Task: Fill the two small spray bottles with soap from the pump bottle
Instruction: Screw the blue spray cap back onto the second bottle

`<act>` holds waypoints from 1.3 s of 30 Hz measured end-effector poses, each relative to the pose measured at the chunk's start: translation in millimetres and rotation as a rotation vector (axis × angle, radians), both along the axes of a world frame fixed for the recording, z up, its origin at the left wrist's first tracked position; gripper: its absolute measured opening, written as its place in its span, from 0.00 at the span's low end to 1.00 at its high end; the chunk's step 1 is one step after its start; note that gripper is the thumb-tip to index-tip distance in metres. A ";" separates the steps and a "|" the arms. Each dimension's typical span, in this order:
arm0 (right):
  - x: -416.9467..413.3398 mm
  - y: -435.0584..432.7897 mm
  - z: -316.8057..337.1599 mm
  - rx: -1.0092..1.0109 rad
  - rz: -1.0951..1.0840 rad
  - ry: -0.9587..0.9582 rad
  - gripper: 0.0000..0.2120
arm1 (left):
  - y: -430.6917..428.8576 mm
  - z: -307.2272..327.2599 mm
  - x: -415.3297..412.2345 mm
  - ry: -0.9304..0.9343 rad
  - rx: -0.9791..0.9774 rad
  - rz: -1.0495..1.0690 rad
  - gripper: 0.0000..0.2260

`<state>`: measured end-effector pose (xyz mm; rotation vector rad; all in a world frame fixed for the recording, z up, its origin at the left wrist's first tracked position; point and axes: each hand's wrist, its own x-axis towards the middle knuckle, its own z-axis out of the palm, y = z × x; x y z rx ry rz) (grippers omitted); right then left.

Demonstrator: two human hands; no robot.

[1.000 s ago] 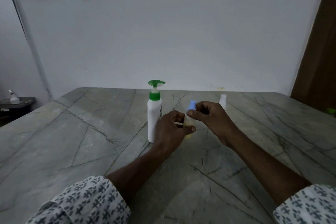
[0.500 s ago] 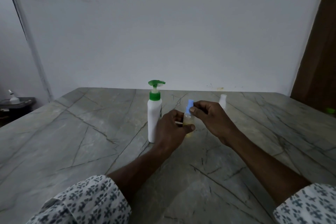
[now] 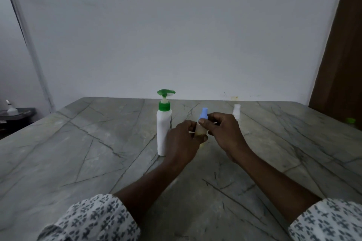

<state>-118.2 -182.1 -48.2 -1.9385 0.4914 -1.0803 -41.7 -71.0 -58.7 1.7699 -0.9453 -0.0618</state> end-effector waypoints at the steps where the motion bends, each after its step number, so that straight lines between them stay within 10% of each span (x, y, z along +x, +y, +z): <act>1: -1.2 -2.3 2.0 0.034 0.005 -0.018 0.06 | 2.9 3.7 -2.8 -0.025 0.028 0.017 0.23; 5: -8.8 -17.4 12.7 0.145 0.010 -0.087 0.10 | 26.6 36.7 -14.3 -0.193 -0.175 0.157 0.08; 10: -5.7 -23.3 16.4 0.148 -0.014 -0.081 0.12 | 50.6 59.4 4.8 -0.197 -0.523 0.432 0.19; 16: 3.5 -21.0 8.8 0.112 -0.039 -0.012 0.08 | 44.7 30.1 50.4 0.082 0.010 0.264 0.46; 32: 27.6 -8.8 -7.2 -0.073 -0.057 0.184 0.14 | 45.1 12.8 83.4 0.183 -0.047 0.080 0.24; 39: 20.7 -6.8 -19.0 -0.036 -0.030 0.318 0.34 | 56.0 10.1 107.6 0.245 -0.034 -0.107 0.21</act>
